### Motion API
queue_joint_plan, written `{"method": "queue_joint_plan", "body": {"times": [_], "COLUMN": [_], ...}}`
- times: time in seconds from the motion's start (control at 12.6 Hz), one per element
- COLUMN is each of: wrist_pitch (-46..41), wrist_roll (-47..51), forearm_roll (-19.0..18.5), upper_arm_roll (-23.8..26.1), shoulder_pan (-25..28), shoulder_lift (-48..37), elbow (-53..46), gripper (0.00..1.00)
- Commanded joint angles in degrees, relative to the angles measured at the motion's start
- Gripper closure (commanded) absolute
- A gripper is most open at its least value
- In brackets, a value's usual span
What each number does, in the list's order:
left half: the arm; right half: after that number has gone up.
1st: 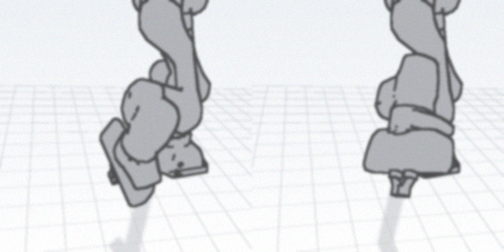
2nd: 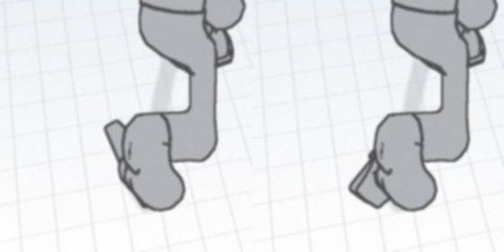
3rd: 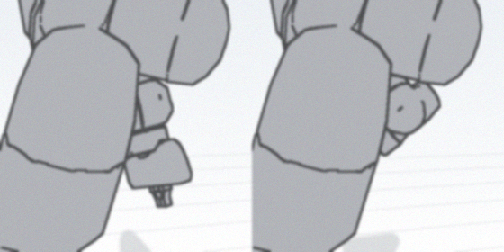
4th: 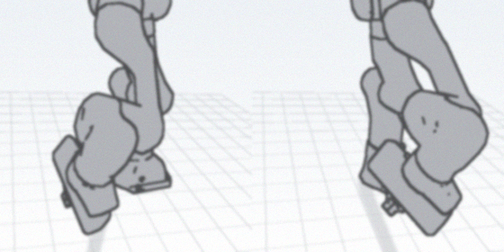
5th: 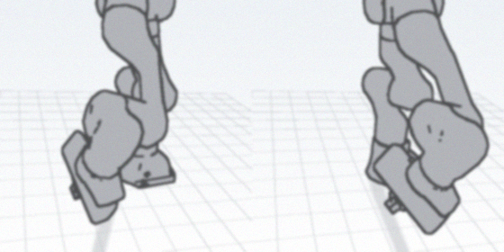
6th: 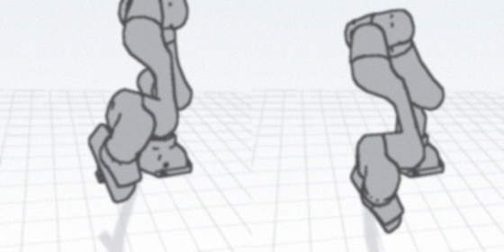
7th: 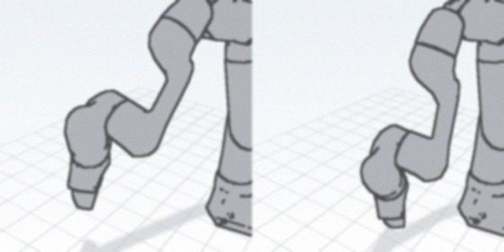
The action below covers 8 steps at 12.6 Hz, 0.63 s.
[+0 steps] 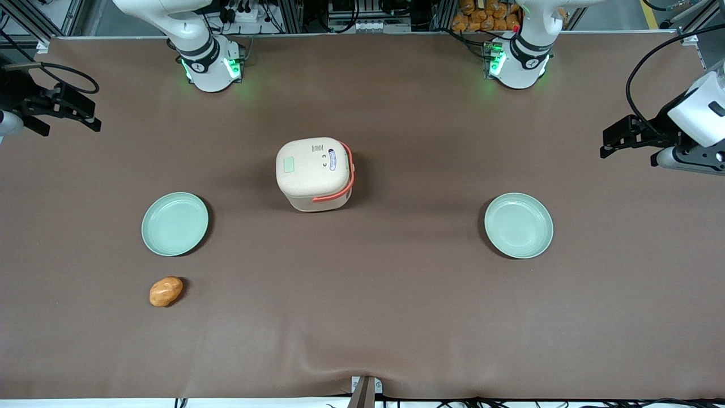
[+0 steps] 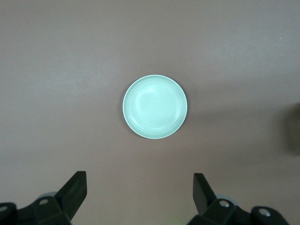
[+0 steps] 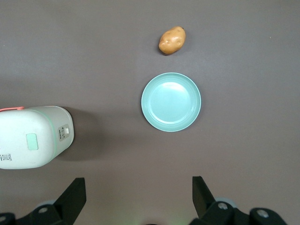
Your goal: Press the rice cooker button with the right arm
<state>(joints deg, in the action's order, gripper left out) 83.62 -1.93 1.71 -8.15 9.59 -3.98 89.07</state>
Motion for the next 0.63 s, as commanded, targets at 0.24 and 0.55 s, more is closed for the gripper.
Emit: {"method": "queue_joint_plan", "body": {"times": [0.24, 0.55], "wrist_pitch": [0.2, 0.0], "wrist_roll": [-0.4, -0.4], "forearm_roll": [1.6, 3.2], "upper_arm_roll": [-0.5, -0.7], "shoulder_pan": [0.3, 0.4], "shoulder_lift": [-0.2, -0.1], "elbow": [-0.3, -0.2], "gripper": [0.00, 0.00]}}
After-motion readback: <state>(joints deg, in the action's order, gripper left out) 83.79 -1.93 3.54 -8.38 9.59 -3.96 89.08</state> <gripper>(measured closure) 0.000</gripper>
